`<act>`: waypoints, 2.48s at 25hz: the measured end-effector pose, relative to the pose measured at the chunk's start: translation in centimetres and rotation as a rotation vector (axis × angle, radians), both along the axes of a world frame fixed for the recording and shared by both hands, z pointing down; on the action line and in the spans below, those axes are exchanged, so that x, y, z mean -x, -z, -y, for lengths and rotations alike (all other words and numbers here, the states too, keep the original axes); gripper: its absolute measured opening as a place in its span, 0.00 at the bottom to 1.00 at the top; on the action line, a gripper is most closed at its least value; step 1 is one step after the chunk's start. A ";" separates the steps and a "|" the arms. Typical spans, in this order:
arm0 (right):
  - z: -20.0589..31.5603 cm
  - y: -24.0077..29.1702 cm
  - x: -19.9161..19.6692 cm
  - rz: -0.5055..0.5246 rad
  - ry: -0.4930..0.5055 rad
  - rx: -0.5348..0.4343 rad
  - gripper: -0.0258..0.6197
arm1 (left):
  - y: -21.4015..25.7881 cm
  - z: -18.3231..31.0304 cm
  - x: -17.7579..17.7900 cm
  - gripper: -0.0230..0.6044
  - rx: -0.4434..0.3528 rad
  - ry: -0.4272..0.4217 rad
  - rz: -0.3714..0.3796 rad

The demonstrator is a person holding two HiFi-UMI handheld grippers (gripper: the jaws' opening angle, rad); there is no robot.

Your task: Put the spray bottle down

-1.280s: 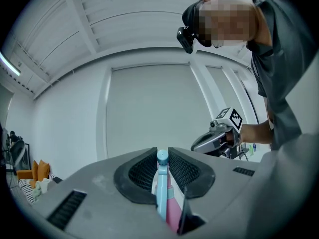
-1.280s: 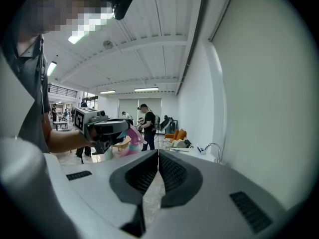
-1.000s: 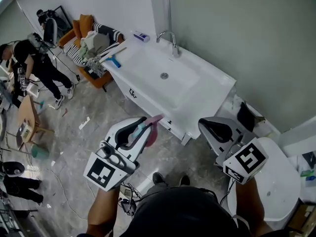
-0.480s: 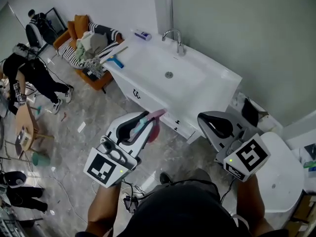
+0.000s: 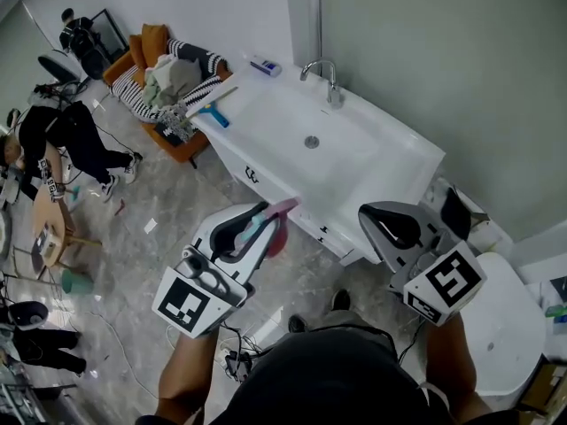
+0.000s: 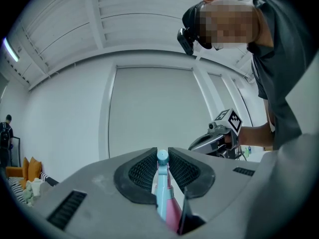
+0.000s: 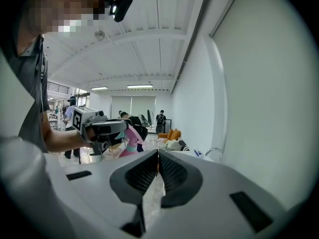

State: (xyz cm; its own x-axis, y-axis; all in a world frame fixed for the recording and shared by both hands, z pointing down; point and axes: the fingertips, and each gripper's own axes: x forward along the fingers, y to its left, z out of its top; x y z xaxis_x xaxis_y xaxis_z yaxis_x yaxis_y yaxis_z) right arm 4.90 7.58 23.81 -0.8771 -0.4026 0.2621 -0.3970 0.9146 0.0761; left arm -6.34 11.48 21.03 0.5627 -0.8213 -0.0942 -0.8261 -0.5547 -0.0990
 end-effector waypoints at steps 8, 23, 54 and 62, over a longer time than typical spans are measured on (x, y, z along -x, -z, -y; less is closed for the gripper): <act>4.6 0.0 -1.4 0.008 0.045 0.009 0.05 | 0.4 3.9 -1.2 0.14 -0.003 0.058 0.011; 9.6 -1.5 -3.0 0.020 0.149 0.035 0.05 | -0.7 7.6 -3.9 0.14 0.015 0.162 0.015; 13.3 -2.7 5.4 -0.038 -0.090 0.050 0.05 | -1.6 14.3 6.0 0.14 0.008 -0.069 -0.048; 17.0 -3.7 5.3 -0.032 -0.079 0.074 0.05 | -2.1 17.8 5.8 0.15 0.028 -0.057 -0.045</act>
State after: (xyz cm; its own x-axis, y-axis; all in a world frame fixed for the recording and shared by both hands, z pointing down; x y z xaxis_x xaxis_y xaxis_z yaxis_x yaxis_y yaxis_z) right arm -0.37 -9.38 27.47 -0.8343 -0.4481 0.3211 -0.4662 0.8844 0.0228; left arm -12.17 -6.33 23.16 0.6042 -0.7908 -0.0977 -0.7965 -0.6029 -0.0463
